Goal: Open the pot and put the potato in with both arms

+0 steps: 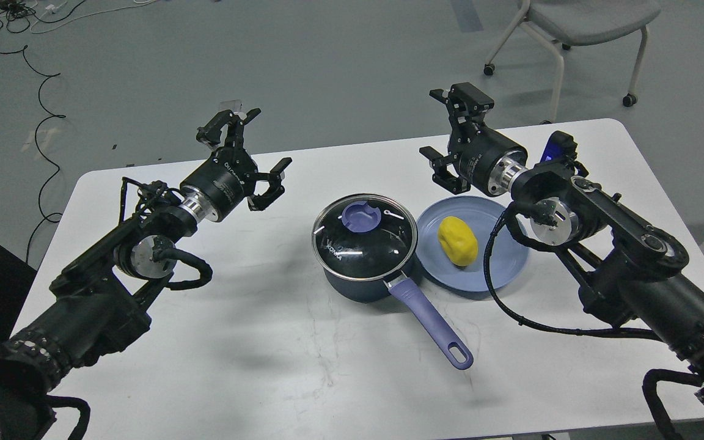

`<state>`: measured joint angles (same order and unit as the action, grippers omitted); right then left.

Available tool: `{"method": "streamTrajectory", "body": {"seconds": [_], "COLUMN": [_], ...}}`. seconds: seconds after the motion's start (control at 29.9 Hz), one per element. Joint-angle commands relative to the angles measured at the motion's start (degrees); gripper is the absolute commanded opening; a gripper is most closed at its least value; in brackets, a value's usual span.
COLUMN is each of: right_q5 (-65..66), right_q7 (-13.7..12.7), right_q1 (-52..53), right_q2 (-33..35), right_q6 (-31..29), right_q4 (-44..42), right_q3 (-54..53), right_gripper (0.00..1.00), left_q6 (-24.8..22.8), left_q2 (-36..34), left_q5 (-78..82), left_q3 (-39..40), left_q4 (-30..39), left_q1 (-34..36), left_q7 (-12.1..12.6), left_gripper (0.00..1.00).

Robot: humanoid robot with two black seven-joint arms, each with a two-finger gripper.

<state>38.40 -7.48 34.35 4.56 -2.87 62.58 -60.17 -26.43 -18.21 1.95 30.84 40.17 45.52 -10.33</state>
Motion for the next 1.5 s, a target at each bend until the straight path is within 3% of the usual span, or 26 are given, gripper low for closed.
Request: {"method": "streamTrajectory", "body": {"seconds": [0.0,1.47], "right_q5": [-0.08,-0.08], "right_q7": [-0.43,-0.35], "right_q1": [-0.42,-0.60], "right_q2": [0.19,5.20], "right_q6": [-1.35,-1.70], "right_q4": [0.26,4.22], "right_q3": [-0.39,-2.15], "right_gripper": [1.00,1.00], "left_q6": [-0.12,-1.57], "left_q2": [-0.24,-0.86], "left_q5": [0.07,-0.02], "left_q3": [0.01,1.41], "left_q4": [-0.01,0.43], "left_q1": [-0.08,0.18], "left_q7": [0.05,-0.22], "left_gripper": [0.98,0.98]}}
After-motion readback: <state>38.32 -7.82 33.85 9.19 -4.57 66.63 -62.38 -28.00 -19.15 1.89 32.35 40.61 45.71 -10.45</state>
